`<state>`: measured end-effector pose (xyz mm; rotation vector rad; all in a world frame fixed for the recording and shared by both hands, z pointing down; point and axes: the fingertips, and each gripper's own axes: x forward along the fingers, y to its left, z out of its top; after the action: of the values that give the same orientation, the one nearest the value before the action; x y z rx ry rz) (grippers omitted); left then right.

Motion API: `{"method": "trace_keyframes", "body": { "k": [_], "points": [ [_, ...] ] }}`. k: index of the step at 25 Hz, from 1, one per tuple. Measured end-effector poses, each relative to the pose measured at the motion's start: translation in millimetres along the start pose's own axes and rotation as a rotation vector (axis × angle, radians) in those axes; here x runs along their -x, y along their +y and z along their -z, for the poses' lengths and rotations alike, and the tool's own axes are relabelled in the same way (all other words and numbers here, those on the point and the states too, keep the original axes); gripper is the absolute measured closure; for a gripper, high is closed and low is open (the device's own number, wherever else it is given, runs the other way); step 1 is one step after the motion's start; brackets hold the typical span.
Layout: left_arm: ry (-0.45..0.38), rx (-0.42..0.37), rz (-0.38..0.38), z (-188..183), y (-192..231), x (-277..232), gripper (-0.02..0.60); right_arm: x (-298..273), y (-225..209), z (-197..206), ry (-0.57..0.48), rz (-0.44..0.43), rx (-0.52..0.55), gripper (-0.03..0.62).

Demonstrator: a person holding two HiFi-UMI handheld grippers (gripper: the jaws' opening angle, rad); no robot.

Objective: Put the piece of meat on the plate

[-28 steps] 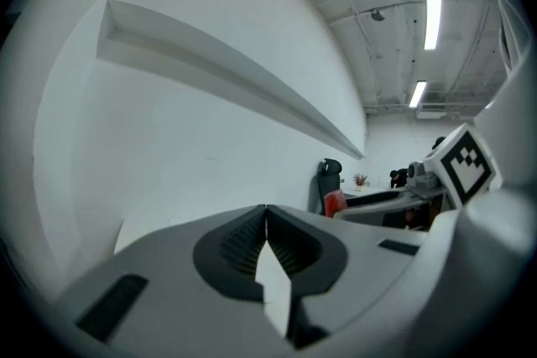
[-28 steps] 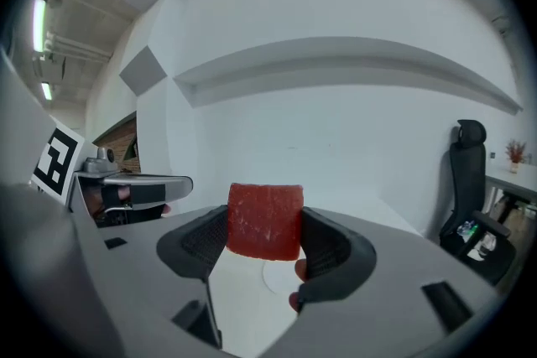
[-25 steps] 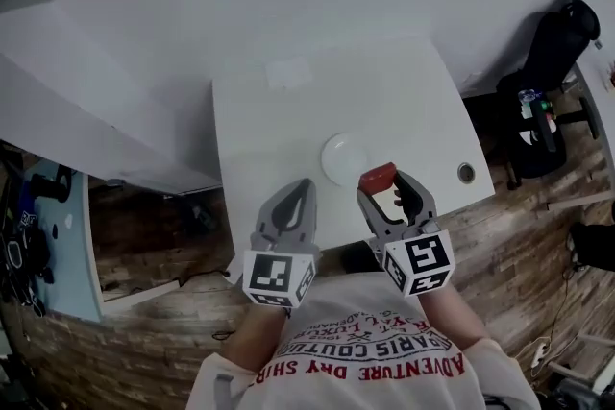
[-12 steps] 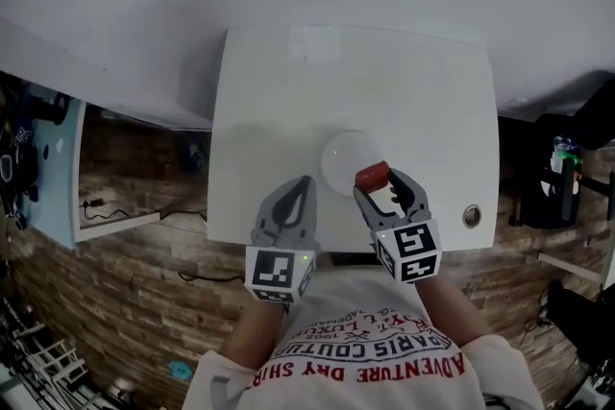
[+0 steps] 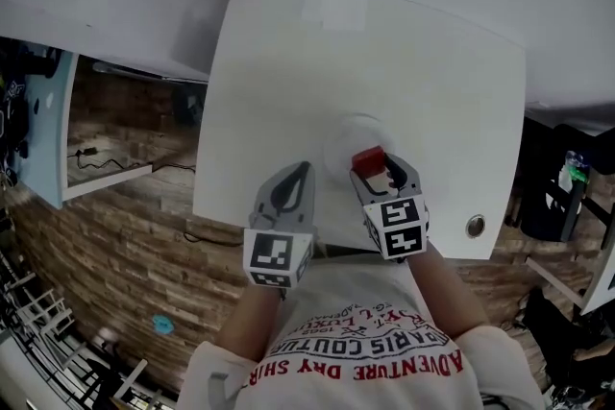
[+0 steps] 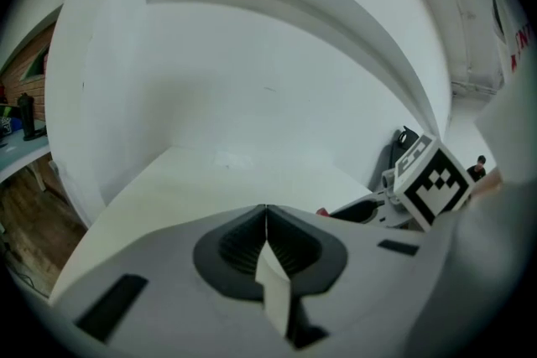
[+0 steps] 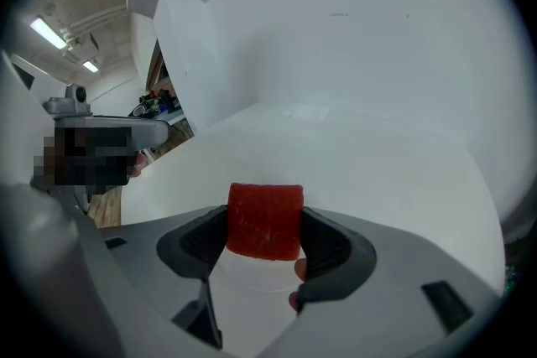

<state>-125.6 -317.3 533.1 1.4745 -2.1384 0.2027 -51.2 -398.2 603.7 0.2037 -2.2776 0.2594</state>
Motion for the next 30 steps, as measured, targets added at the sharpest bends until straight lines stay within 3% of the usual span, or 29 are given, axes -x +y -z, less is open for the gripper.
{"method": "trace_keyframes", "body": {
  "k": [11,24,30],
  "points": [
    [0.054,0.027,-0.025,34,12,-5,0.574,-33,11,9,0.084,-0.029,0.07,0.318],
    [0.038,0.027,-0.003,15,8,2,0.574,-44,8,9,0.12,-0.028,0.032,0.318],
    [0.027,-0.015,0.035,5,11,9,0.574,-31,13,-5,0.055,-0.034,-0.1,0.313]
  ]
}}
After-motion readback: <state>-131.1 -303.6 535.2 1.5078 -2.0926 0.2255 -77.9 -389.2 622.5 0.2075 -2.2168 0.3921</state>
